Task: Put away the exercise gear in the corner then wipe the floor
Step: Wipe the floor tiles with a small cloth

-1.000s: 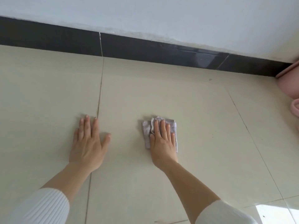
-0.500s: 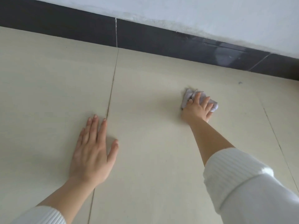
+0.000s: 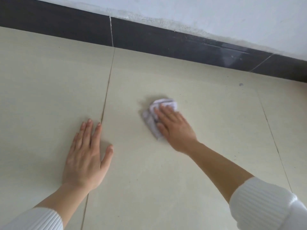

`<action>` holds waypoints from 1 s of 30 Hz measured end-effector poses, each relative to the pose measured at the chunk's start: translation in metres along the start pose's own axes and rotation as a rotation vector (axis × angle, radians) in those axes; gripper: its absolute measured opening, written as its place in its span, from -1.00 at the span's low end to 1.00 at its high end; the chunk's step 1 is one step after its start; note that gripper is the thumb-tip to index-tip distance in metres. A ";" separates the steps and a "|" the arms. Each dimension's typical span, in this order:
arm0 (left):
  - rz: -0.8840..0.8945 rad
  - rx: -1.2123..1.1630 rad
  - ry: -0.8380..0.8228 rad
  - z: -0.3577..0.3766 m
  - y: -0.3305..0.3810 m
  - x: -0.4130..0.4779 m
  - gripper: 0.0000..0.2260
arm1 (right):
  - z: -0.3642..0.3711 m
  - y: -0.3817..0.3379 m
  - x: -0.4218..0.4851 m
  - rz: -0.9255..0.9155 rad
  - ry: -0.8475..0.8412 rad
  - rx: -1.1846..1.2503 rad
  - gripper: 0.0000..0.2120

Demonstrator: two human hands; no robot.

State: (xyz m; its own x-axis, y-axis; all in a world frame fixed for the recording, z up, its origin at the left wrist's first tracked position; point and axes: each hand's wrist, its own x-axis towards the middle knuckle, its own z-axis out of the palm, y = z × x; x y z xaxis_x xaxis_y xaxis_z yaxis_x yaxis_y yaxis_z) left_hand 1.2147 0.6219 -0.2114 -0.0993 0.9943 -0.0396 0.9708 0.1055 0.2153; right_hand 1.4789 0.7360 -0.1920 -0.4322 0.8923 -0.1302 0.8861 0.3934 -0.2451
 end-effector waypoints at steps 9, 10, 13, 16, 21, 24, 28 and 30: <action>0.008 -0.022 0.026 0.001 0.000 -0.001 -0.36 | -0.013 0.019 0.078 0.909 0.224 0.228 -0.45; 0.013 -0.023 0.024 0.002 0.000 -0.001 -0.36 | -0.013 0.013 0.082 0.850 0.263 0.210 -0.44; 0.016 -0.031 0.027 0.002 0.000 -0.001 -0.36 | -0.002 -0.023 0.082 0.478 0.349 0.276 -0.53; 0.009 -0.037 0.025 0.001 0.001 -0.001 -0.35 | 0.016 -0.069 0.070 0.022 0.181 0.235 -0.55; 0.004 -0.035 0.030 0.002 0.000 0.000 -0.34 | 0.006 -0.038 0.053 -0.009 0.083 0.010 -0.54; 0.000 -0.039 0.030 0.004 -0.001 0.001 -0.34 | -0.008 0.014 0.023 0.421 0.145 0.023 -0.54; 0.007 -0.058 0.040 0.005 -0.001 0.001 -0.33 | -0.010 0.029 -0.038 0.865 0.192 0.043 -0.45; 0.010 -0.053 0.050 0.006 -0.001 0.001 -0.34 | -0.002 0.022 -0.053 0.956 0.245 0.081 -0.46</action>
State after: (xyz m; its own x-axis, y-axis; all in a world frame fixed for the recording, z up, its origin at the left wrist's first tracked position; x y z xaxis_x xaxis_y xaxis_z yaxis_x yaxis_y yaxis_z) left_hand 1.2145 0.6230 -0.2177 -0.1016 0.9948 0.0114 0.9590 0.0949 0.2670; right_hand 1.5212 0.6980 -0.1886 0.5140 0.8511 -0.1069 0.8258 -0.5247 -0.2066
